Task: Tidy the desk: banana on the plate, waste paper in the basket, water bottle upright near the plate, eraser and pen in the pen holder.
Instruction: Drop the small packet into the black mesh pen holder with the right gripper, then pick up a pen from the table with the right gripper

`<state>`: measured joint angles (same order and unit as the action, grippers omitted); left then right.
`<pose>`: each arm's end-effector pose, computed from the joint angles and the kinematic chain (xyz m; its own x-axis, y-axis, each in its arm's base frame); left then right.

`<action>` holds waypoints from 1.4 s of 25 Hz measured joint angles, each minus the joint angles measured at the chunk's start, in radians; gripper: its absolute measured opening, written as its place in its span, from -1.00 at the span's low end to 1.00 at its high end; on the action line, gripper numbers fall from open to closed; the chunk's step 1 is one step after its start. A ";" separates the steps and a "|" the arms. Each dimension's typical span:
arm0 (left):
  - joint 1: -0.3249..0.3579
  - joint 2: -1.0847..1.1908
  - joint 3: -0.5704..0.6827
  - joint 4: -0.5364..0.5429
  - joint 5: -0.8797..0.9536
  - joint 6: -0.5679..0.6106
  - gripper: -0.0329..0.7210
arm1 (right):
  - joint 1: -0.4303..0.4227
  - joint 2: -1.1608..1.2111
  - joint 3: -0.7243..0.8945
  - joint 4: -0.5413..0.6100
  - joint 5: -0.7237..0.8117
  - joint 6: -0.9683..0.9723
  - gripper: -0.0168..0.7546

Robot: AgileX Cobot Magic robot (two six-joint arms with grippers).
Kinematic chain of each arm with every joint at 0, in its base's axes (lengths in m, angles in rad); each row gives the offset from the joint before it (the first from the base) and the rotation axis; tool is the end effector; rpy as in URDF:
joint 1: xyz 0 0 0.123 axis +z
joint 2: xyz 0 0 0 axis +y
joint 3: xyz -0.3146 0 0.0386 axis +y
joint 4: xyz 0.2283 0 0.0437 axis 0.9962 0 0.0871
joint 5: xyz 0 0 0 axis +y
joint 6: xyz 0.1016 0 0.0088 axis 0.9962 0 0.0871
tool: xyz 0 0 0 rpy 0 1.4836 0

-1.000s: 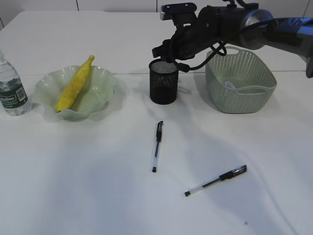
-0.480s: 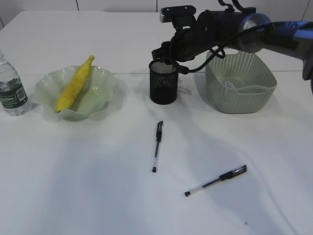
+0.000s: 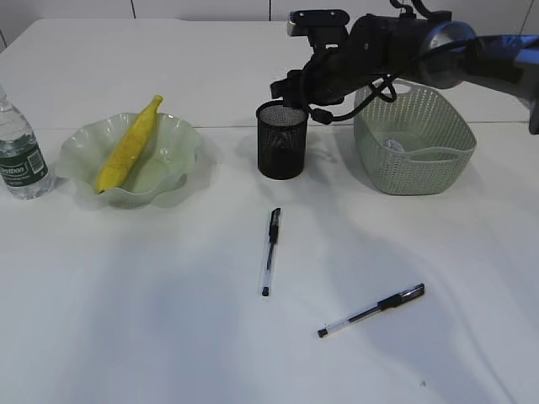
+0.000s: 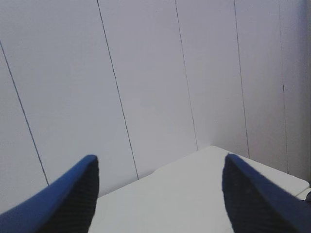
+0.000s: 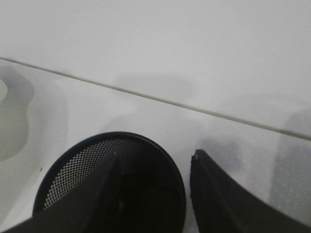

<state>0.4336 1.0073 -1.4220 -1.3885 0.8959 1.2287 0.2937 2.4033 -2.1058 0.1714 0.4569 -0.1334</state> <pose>0.1406 -0.0212 0.5595 0.2275 0.0664 -0.9715 0.4138 0.8965 0.1582 0.5433 0.1724 0.2185 -0.5949 -0.1584 -0.7880 -0.3333 0.9408 0.0625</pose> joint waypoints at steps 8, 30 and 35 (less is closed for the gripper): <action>0.000 0.000 0.000 0.000 0.000 0.000 0.57 | -0.023 -0.040 -0.035 0.012 0.162 0.000 -0.05; 0.000 0.000 0.000 0.000 0.000 -0.004 0.57 | -0.031 -0.080 -0.266 0.101 0.737 0.107 -0.08; 0.000 0.000 0.000 0.000 0.000 -0.042 0.57 | -0.031 -0.080 -0.268 0.141 0.782 0.117 -0.11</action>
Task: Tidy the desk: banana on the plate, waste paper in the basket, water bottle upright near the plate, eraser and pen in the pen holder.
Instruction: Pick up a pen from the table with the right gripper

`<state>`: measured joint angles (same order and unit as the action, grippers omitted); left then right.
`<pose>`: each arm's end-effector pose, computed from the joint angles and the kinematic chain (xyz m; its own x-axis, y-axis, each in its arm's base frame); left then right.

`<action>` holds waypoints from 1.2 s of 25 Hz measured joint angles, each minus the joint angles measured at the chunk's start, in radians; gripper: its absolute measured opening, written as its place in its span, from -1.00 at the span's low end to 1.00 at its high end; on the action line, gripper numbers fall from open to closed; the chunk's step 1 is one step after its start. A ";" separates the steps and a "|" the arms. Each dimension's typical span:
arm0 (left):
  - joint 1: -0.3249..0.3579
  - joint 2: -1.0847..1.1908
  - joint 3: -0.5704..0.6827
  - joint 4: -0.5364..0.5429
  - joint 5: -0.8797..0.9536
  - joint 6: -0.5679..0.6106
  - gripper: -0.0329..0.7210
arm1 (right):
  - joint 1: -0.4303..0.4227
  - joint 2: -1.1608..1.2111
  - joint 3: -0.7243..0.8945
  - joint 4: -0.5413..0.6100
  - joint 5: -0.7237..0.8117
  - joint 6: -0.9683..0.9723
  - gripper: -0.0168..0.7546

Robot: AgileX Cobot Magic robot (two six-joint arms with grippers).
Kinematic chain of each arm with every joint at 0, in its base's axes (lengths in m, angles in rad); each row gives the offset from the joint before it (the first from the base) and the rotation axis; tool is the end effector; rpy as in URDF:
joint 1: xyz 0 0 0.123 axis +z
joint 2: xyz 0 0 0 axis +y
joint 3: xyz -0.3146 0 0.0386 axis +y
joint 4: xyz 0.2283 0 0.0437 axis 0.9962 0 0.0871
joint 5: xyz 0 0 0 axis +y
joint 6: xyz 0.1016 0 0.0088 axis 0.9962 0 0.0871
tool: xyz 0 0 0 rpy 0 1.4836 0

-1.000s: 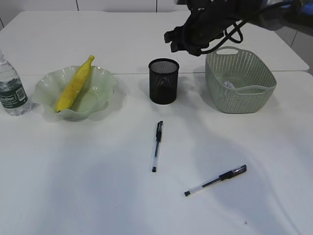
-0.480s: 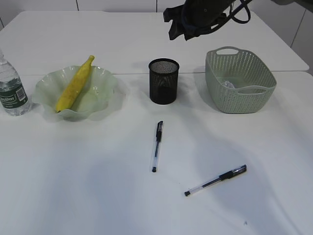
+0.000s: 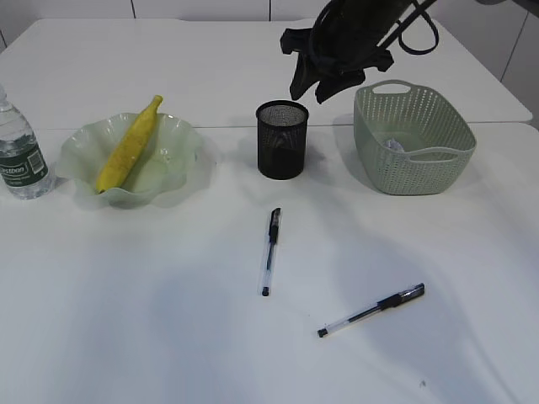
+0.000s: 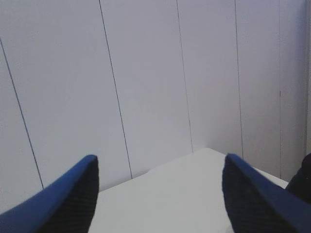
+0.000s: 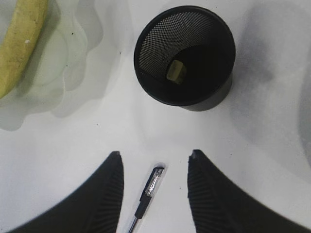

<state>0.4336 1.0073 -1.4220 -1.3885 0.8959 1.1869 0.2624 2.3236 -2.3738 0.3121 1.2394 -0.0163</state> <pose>0.1406 -0.0212 0.5595 0.2100 0.0289 -0.9773 0.4230 0.8985 0.1175 0.4891 0.1621 0.2949 -0.8848 -0.1503 -0.4411 -0.3019 0.9059 0.2970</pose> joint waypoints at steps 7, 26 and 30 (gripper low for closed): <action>0.000 0.000 0.000 0.000 0.000 -0.086 0.57 | 0.000 0.000 0.000 0.012 0.005 0.016 -0.11; 0.000 0.000 0.000 0.001 0.039 -0.145 0.57 | -0.002 0.000 0.000 0.242 0.005 0.057 -0.12; 0.000 0.000 0.000 0.001 0.041 -0.161 0.56 | -0.002 0.000 0.000 0.238 0.005 0.089 -0.12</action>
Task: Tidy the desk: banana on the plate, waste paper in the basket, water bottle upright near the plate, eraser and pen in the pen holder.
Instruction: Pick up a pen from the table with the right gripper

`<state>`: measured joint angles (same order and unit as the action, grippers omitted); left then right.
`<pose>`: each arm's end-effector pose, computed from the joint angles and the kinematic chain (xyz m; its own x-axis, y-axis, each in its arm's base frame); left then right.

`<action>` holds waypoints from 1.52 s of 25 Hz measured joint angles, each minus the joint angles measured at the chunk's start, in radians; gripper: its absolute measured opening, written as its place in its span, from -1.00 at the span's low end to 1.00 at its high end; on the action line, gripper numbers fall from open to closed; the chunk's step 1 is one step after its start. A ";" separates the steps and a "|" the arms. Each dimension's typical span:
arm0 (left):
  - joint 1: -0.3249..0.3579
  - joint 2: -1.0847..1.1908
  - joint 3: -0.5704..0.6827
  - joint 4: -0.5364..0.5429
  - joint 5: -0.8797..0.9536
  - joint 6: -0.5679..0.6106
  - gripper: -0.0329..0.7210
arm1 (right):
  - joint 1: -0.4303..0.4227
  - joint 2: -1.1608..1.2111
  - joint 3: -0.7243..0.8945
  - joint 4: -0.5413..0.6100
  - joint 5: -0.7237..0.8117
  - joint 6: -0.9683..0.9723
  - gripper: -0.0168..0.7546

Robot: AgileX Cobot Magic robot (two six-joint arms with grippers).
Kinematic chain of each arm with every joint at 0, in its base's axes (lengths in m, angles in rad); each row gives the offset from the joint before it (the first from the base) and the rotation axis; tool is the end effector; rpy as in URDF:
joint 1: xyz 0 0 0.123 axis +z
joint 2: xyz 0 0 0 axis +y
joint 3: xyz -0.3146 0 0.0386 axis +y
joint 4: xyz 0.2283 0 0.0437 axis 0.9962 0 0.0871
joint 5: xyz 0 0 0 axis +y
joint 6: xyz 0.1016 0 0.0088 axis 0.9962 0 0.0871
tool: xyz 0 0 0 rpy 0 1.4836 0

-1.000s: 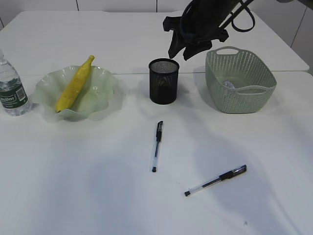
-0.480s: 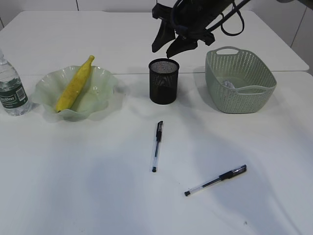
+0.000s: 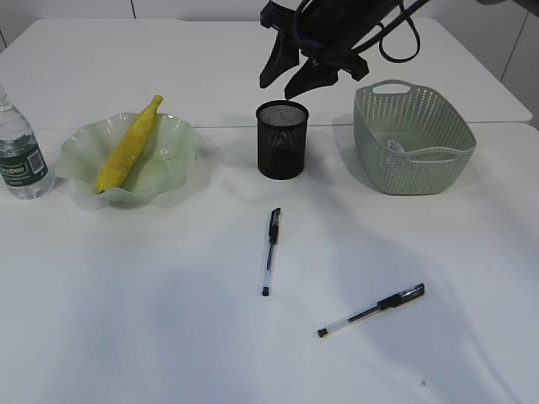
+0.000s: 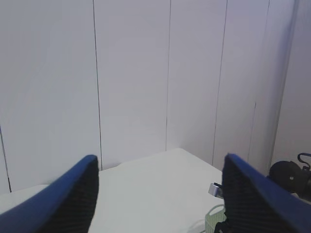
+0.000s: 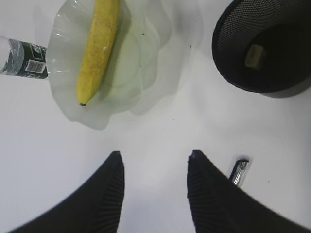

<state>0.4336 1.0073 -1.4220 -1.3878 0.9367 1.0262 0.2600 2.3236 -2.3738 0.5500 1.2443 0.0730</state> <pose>0.1393 -0.0246 0.5575 0.1209 -0.1051 -0.9871 0.4814 0.8759 -0.0342 0.4825 0.1806 0.3042 -0.9322 -0.0106 -0.3618 -0.2210 0.8084 0.5456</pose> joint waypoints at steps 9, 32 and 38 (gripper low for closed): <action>0.000 0.000 0.000 -0.010 0.010 -0.018 0.56 | 0.041 0.000 0.000 -0.276 0.000 0.185 -0.12; 0.000 0.000 0.000 -0.011 -0.005 -0.023 0.55 | 0.140 0.101 0.005 -0.387 0.001 0.334 -0.13; 0.000 0.000 0.000 -0.011 -0.011 -0.023 0.55 | 0.161 0.140 0.075 -0.374 0.001 0.336 -0.13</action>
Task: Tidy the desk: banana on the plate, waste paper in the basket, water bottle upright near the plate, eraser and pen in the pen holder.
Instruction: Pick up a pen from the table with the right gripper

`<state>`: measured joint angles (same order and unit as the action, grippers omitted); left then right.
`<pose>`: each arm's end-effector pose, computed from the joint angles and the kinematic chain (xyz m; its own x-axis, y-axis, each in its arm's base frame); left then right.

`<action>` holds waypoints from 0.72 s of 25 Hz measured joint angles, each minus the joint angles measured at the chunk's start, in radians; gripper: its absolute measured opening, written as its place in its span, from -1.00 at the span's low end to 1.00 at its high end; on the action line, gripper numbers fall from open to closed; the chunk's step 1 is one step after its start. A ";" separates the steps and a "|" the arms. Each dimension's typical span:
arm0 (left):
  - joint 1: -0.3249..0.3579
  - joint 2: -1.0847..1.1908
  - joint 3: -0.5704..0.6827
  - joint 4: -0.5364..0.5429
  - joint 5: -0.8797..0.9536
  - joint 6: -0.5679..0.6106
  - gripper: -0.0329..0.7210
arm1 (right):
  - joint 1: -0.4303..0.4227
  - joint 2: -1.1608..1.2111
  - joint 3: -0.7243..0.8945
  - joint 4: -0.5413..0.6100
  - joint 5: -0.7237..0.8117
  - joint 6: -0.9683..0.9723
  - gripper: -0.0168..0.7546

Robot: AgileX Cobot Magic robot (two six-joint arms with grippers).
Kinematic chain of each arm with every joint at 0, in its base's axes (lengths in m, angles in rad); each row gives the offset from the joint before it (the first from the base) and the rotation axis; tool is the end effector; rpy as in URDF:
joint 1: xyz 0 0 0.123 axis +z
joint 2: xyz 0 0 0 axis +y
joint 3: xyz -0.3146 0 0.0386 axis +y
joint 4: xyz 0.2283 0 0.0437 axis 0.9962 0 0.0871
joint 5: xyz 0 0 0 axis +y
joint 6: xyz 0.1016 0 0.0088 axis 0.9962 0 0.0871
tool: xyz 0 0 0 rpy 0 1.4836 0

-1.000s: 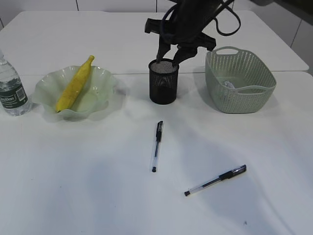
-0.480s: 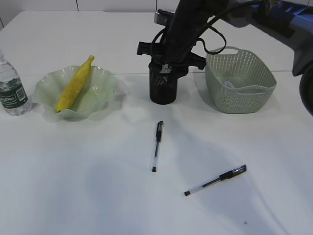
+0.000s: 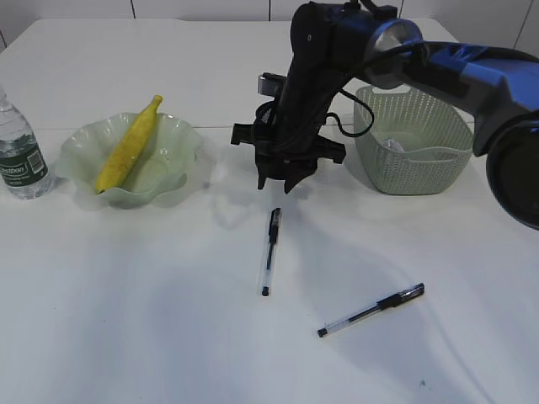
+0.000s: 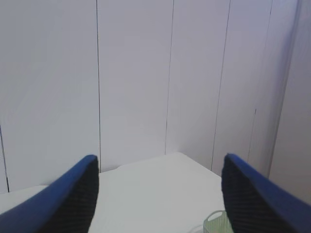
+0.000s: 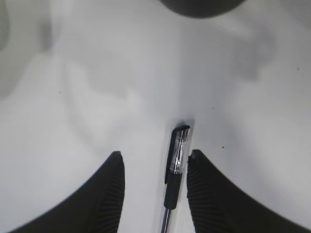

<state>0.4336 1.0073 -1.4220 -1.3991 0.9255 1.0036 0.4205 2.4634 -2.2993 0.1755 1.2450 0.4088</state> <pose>0.1393 -0.0240 0.5588 0.1186 -0.1371 -0.9834 0.4808 0.8745 -0.0639 0.4740 0.2304 0.1988 -0.9874 0.0434 -0.1523 0.0030 0.9667 0.2557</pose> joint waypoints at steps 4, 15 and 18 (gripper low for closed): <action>0.000 0.000 0.000 0.000 0.000 0.000 0.55 | 0.005 0.012 0.009 0.000 0.000 0.008 -0.13; 0.000 0.000 0.000 0.000 -0.004 0.000 0.55 | 0.007 0.046 0.014 0.011 -0.006 0.027 -0.14; 0.000 0.000 0.000 0.000 -0.004 0.000 0.55 | 0.007 0.053 0.014 0.011 -0.006 0.035 -0.14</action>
<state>0.4336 1.0073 -1.4220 -1.3991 0.9211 1.0036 0.4278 2.5163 -2.2850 0.1864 1.2394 0.4438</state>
